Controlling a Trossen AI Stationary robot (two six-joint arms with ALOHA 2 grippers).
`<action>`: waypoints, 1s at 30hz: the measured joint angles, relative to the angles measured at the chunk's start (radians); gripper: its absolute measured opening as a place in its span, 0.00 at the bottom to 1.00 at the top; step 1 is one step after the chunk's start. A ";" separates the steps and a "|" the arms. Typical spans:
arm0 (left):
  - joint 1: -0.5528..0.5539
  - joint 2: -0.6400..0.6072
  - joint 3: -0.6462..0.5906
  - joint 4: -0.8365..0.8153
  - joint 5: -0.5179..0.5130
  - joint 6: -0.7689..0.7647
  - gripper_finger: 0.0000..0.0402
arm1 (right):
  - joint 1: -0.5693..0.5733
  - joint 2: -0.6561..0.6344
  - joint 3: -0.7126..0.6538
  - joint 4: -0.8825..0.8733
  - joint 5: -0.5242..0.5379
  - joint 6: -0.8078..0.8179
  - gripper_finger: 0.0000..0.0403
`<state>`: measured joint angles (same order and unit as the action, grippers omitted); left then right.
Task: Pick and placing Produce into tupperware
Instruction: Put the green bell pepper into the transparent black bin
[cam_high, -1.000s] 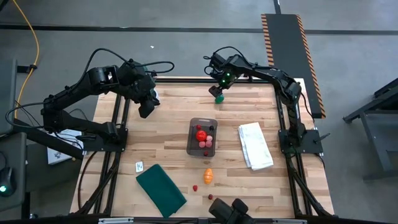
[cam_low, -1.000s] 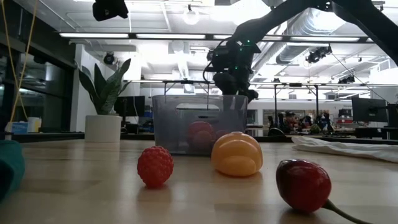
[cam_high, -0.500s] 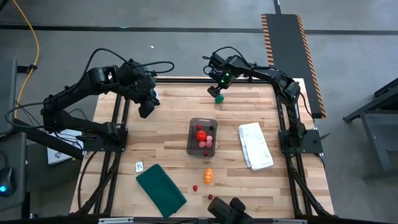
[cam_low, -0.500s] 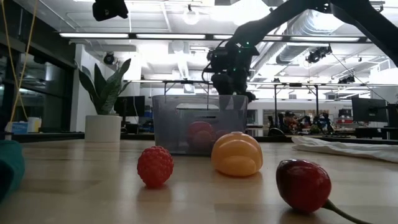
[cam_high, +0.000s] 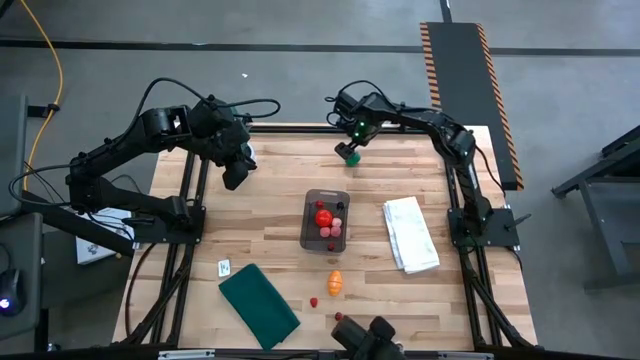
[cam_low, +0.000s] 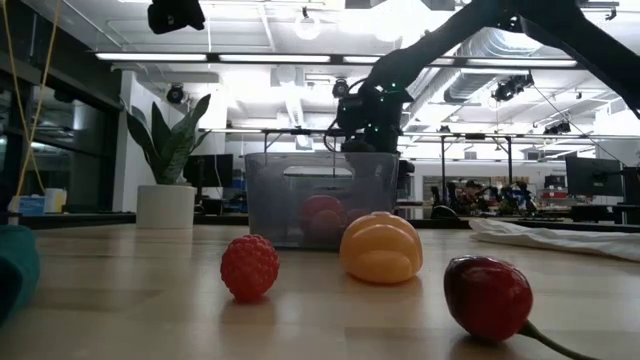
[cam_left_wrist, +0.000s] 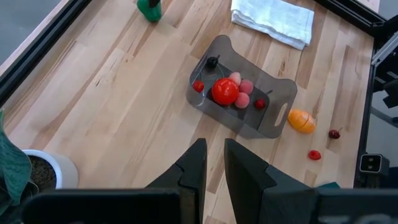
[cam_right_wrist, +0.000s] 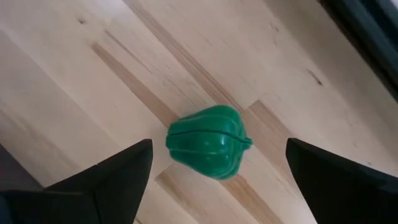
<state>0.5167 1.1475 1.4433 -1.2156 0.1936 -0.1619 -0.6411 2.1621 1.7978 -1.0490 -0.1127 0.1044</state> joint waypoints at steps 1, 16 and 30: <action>0.000 0.000 0.000 0.000 0.000 0.000 0.11 | 0.000 0.007 0.000 -0.001 0.000 0.000 0.89; 0.000 0.000 0.000 0.000 0.000 0.000 0.11 | 0.012 0.067 0.000 -0.008 -0.018 -0.011 0.89; 0.000 0.000 0.000 0.001 -0.003 0.000 0.11 | 0.029 0.077 0.000 0.002 0.007 -0.010 0.83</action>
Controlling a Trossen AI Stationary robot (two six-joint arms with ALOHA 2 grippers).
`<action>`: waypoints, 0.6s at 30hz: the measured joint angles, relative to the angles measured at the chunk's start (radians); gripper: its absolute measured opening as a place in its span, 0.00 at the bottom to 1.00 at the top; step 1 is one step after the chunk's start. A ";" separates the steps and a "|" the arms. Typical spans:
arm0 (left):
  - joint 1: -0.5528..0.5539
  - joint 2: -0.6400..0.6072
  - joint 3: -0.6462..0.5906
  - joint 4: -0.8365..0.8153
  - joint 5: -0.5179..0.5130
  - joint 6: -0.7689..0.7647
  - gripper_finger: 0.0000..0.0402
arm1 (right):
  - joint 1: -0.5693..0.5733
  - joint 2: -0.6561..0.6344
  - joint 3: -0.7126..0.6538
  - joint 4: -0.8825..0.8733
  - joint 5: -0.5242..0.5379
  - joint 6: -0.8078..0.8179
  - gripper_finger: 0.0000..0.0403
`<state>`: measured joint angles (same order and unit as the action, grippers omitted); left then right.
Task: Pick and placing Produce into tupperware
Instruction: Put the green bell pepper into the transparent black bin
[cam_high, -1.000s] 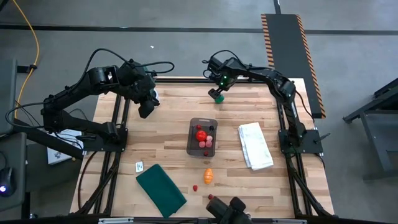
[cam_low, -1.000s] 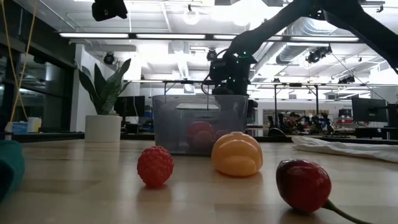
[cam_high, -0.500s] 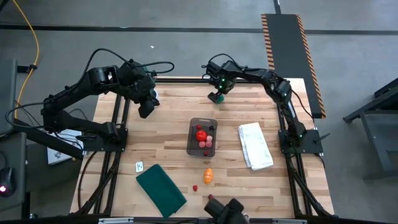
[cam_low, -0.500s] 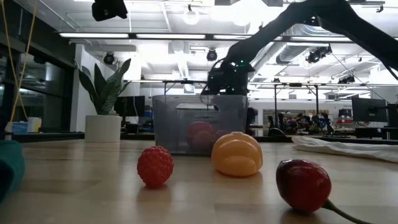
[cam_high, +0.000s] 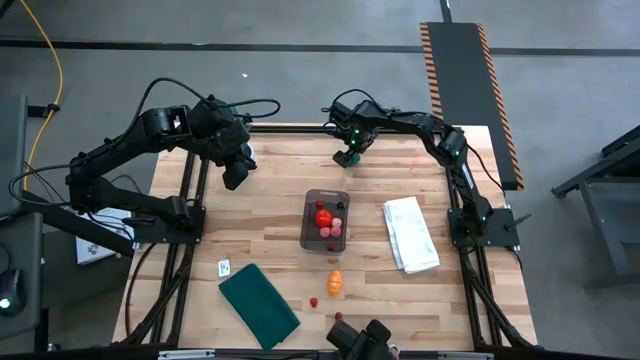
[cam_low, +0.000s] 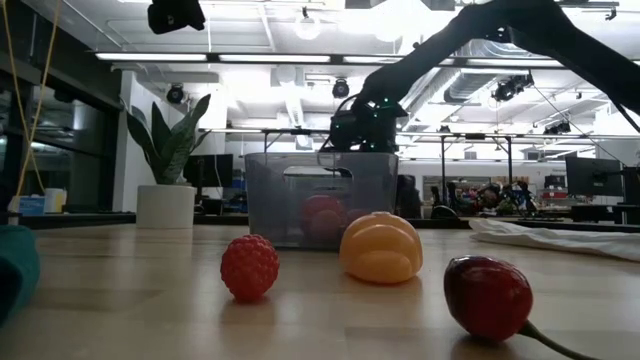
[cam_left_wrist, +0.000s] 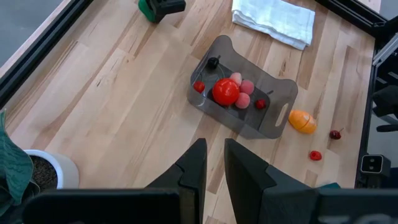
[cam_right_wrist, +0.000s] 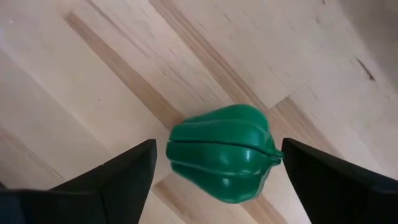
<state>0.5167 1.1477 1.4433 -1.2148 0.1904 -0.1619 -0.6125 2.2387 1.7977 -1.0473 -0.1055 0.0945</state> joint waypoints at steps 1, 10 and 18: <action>0.000 0.000 0.000 0.000 0.000 0.000 0.11 | 0.000 0.000 0.000 -0.001 0.000 0.000 0.82; 0.000 0.000 0.000 -0.012 0.000 0.000 0.11 | -0.001 0.000 0.000 -0.002 -0.003 0.002 0.78; 0.000 0.000 0.000 -0.015 0.000 0.000 0.11 | -0.003 0.000 0.000 -0.003 -0.004 0.002 0.78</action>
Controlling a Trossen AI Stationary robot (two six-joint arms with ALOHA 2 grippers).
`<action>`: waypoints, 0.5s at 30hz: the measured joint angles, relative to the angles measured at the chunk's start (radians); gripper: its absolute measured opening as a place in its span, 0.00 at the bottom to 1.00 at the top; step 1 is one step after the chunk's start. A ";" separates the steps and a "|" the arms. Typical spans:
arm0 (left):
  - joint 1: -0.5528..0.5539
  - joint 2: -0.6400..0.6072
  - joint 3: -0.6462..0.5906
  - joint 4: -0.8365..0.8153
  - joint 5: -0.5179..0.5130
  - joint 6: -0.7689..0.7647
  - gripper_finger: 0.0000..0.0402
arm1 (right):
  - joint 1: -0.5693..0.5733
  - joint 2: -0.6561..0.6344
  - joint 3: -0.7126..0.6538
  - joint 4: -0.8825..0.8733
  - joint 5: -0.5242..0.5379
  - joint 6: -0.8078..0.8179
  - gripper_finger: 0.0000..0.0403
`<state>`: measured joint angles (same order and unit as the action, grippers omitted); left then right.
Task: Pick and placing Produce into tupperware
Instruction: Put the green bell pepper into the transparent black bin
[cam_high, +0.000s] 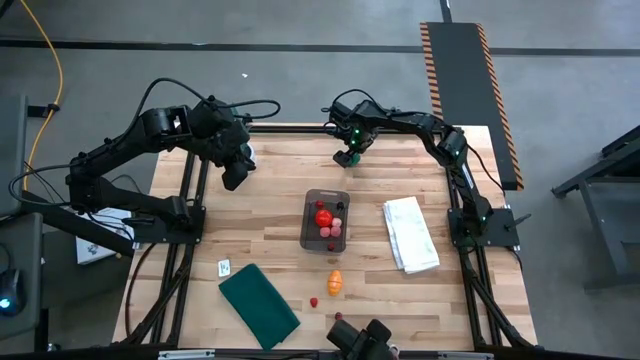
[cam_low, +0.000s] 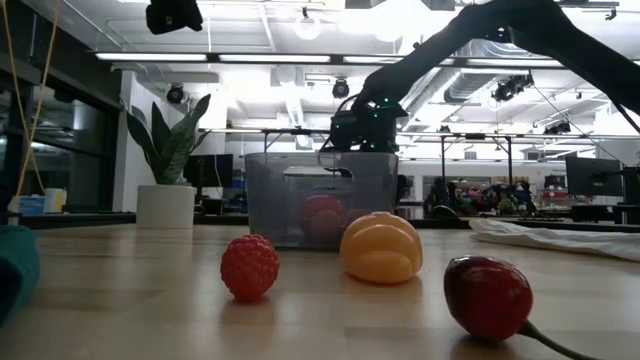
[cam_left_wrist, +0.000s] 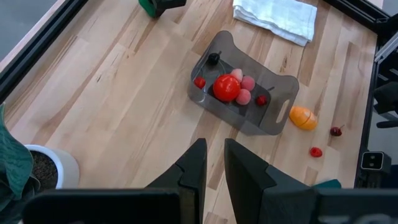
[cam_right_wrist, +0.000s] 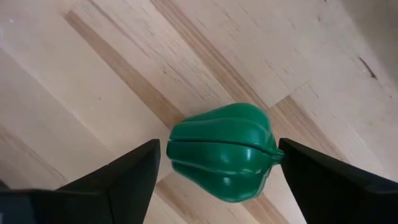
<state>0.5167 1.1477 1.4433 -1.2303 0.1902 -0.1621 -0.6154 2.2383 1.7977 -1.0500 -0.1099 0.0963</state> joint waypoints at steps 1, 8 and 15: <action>0.000 0.000 0.000 0.000 0.000 0.000 0.11 | 0.000 0.000 0.000 0.000 0.000 0.000 0.78; 0.000 0.000 0.000 0.000 0.000 0.000 0.11 | -0.009 0.000 0.000 0.001 0.004 0.000 0.78; 0.000 0.000 0.000 0.000 0.000 0.000 0.11 | -0.022 0.000 0.000 -0.015 0.023 0.005 0.78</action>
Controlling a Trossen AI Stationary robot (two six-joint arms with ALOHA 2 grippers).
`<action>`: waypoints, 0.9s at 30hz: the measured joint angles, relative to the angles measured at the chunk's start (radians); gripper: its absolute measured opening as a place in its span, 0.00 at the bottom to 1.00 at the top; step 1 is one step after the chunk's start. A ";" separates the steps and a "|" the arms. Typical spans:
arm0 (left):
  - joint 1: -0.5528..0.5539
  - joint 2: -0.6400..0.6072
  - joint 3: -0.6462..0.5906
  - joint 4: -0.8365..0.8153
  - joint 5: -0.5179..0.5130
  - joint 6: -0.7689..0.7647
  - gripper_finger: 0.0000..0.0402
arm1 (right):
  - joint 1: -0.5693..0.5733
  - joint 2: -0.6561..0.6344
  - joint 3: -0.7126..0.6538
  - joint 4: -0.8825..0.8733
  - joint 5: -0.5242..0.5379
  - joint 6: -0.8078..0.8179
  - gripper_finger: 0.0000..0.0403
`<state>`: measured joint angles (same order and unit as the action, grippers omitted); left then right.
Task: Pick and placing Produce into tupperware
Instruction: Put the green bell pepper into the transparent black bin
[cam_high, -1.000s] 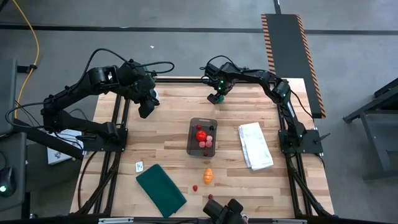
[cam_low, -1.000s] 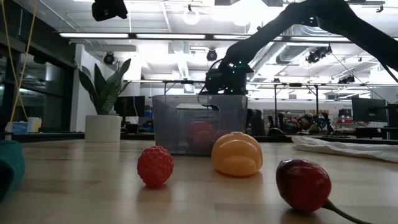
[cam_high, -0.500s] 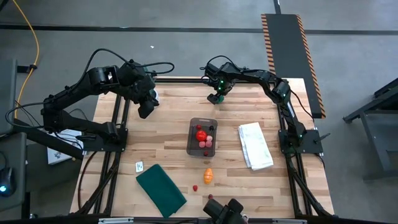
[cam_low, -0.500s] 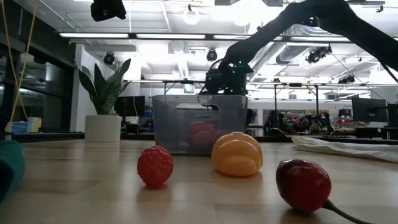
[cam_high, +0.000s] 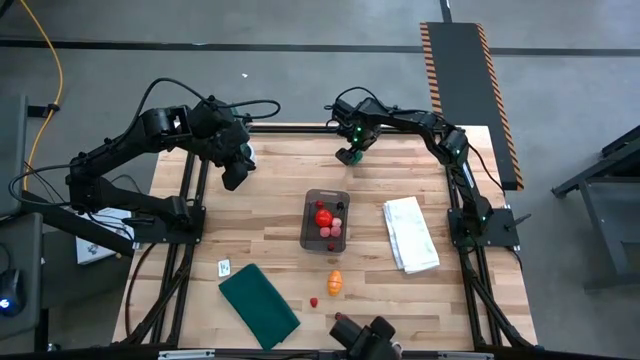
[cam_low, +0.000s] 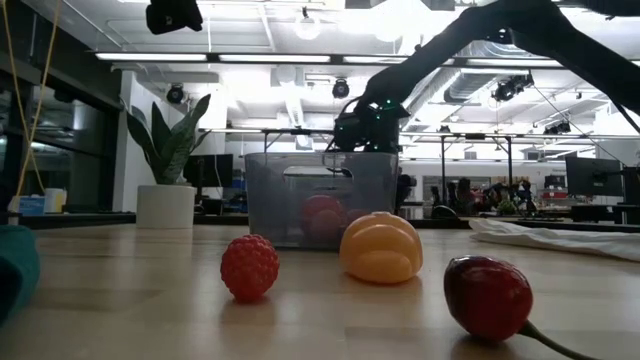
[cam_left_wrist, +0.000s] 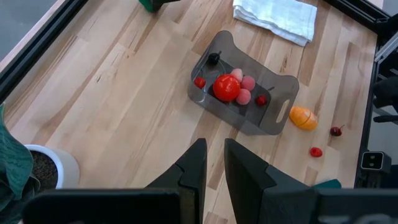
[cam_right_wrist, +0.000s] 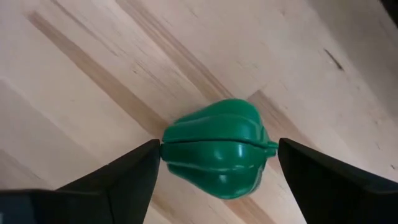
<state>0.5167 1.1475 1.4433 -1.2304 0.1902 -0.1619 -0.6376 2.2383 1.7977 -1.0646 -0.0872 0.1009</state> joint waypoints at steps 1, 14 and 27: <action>0.000 0.000 0.000 0.000 0.000 0.000 0.11 | 0.000 0.000 0.000 0.001 0.002 -0.001 0.78; 0.000 0.000 0.000 -0.001 0.003 0.000 0.11 | -0.004 0.003 0.000 -0.009 0.008 0.013 0.78; 0.000 0.000 0.000 -0.003 0.003 0.000 0.11 | -0.003 0.004 0.000 -0.011 0.008 0.012 0.66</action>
<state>0.5167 1.1476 1.4433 -1.2335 0.1936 -0.1619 -0.6411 2.2425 1.7977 -1.0760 -0.0788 0.1127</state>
